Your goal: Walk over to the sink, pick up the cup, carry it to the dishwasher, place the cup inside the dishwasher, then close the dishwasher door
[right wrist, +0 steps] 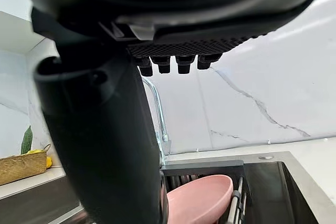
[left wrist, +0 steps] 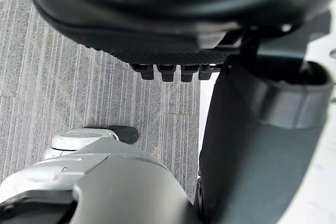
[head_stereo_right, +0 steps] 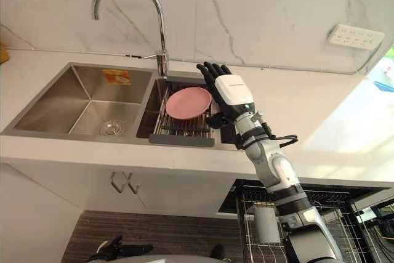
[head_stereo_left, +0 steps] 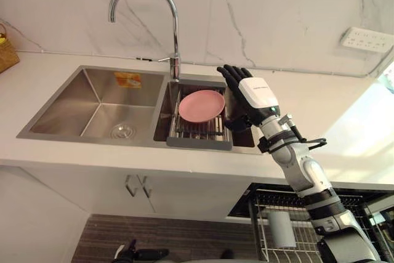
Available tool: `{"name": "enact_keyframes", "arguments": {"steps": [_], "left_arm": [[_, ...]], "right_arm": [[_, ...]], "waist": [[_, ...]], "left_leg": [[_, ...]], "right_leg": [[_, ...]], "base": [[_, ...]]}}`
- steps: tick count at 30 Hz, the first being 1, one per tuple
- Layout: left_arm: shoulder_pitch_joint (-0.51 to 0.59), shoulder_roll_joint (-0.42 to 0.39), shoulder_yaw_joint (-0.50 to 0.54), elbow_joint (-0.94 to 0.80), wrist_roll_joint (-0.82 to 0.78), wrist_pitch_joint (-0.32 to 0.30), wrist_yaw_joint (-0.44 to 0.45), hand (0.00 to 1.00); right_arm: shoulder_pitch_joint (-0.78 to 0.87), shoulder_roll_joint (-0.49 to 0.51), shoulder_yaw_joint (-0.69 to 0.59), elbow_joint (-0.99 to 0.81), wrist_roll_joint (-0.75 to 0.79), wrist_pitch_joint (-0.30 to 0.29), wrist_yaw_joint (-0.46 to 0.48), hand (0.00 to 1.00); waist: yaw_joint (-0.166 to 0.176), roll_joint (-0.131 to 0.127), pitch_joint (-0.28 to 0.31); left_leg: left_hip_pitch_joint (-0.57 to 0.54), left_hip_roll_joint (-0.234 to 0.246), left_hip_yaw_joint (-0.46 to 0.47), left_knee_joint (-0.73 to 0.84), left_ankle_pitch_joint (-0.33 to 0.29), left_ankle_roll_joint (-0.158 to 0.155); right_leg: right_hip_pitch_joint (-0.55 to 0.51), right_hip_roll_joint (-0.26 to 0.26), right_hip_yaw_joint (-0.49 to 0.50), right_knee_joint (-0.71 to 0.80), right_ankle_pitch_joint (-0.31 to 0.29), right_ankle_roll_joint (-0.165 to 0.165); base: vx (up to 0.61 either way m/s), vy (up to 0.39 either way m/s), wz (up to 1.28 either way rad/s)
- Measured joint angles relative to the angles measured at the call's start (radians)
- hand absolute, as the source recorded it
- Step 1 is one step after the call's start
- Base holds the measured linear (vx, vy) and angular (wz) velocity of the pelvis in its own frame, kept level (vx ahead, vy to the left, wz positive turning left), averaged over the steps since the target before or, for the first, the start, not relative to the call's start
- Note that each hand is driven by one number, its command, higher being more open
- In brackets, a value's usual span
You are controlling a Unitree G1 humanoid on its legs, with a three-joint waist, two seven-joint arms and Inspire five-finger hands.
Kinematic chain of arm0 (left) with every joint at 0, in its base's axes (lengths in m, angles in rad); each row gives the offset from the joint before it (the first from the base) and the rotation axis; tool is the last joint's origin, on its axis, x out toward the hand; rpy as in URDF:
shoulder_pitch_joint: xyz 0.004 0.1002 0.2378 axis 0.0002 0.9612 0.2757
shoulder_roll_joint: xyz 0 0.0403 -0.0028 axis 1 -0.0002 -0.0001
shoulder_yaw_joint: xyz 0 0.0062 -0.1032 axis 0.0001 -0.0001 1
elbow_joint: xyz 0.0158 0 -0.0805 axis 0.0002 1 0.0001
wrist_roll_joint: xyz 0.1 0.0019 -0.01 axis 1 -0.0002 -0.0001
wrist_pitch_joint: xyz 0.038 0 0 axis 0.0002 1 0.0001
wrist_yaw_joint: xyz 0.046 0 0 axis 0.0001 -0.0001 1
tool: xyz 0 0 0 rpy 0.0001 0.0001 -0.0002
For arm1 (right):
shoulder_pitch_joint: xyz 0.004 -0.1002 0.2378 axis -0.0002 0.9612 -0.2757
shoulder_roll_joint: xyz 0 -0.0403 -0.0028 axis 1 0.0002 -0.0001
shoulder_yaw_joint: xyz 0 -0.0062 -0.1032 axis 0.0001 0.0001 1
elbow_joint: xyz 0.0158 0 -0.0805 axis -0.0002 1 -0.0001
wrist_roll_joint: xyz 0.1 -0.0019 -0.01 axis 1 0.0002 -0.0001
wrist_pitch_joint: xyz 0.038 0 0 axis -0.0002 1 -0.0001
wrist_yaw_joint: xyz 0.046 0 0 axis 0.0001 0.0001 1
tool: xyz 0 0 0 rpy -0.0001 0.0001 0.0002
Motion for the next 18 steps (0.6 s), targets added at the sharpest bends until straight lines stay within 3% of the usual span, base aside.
{"name": "enact_keyframes", "arguments": {"steps": [7,18], "left_arm": [[-0.005,0.000,0.004,-0.001,0.000,-0.005,0.009,1.00],[-0.006,-0.007,0.022,-0.006,-0.001,-0.023,0.016,1.00]], "right_arm": [[-0.004,0.004,0.036,0.116,-0.043,0.033,-0.043,1.00],[-0.103,0.006,0.067,0.261,-0.072,0.063,-0.071,1.00]], "waist": [[-0.007,0.003,0.027],[0.012,0.001,0.047]], "left_leg": [[0.000,0.002,-0.025,0.000,0.000,-0.007],[0.000,0.001,-0.058,-0.004,0.003,-0.003]], "right_leg": [[0.016,-0.002,-0.023,0.000,-0.004,-0.002],[0.032,-0.009,-0.060,0.000,-0.005,-0.002]], "base": [[0.01,0.017,0.11],[0.04,0.038,0.10]]}}
